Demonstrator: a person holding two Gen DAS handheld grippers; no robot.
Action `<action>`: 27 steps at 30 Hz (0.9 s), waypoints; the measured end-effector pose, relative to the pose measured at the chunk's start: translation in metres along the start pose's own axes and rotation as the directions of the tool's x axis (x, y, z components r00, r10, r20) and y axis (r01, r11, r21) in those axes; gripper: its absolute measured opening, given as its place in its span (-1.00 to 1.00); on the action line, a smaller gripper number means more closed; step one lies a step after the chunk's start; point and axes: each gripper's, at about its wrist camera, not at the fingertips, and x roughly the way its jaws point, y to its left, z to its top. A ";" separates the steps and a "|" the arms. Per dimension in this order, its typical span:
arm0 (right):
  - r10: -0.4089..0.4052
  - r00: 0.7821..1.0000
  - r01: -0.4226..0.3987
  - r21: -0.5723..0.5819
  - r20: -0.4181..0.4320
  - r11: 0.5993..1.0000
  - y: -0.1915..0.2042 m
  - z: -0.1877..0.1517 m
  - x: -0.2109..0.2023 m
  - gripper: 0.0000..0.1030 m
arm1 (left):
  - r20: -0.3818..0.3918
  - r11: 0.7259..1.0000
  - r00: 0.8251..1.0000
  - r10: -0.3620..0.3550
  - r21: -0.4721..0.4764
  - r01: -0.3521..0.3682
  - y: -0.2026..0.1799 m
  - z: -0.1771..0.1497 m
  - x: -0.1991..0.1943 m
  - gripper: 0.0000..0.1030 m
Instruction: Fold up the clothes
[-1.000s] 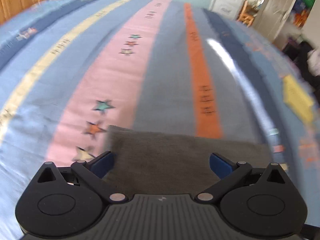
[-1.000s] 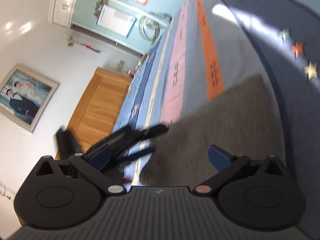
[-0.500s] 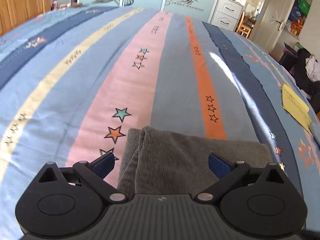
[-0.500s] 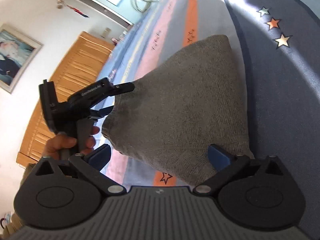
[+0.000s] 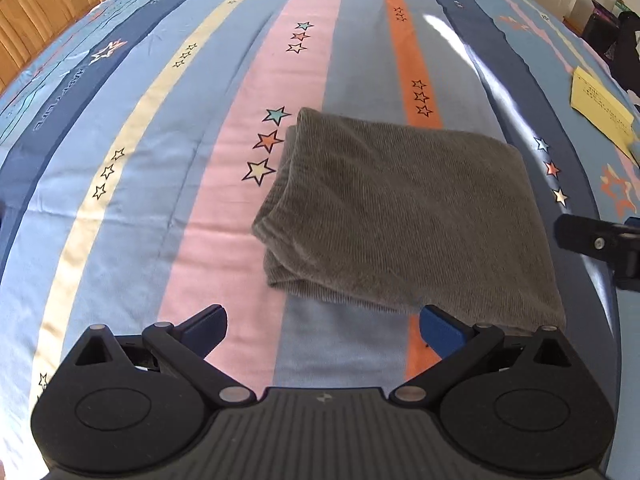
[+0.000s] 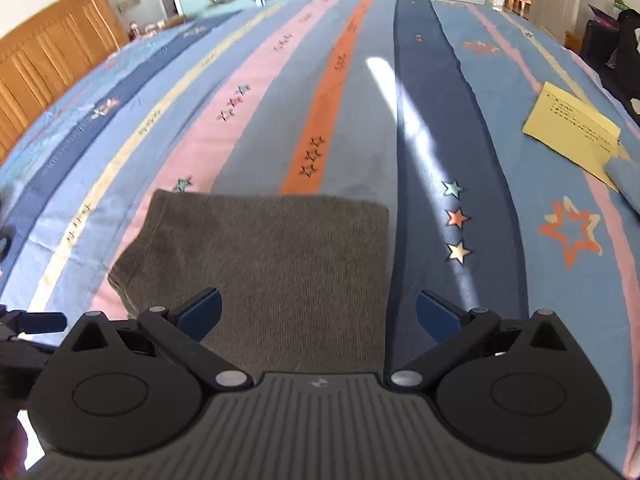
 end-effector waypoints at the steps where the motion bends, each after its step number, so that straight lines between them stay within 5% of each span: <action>1: -0.005 1.000 0.005 -0.008 -0.009 1.000 0.003 -0.003 -0.001 1.00 | -0.001 1.000 1.000 0.000 -0.002 0.000 0.001 -0.002 -0.001 0.98; 15: -0.120 0.993 0.120 -0.084 0.000 0.989 0.045 -0.026 0.003 1.00 | -0.057 1.000 0.998 0.015 -0.007 -0.016 -0.001 -0.019 0.023 0.98; 27: -0.101 0.993 0.094 -0.097 -0.062 0.991 0.045 -0.045 0.008 1.00 | -0.082 1.000 0.997 0.008 0.015 -0.007 -0.002 -0.030 0.025 0.98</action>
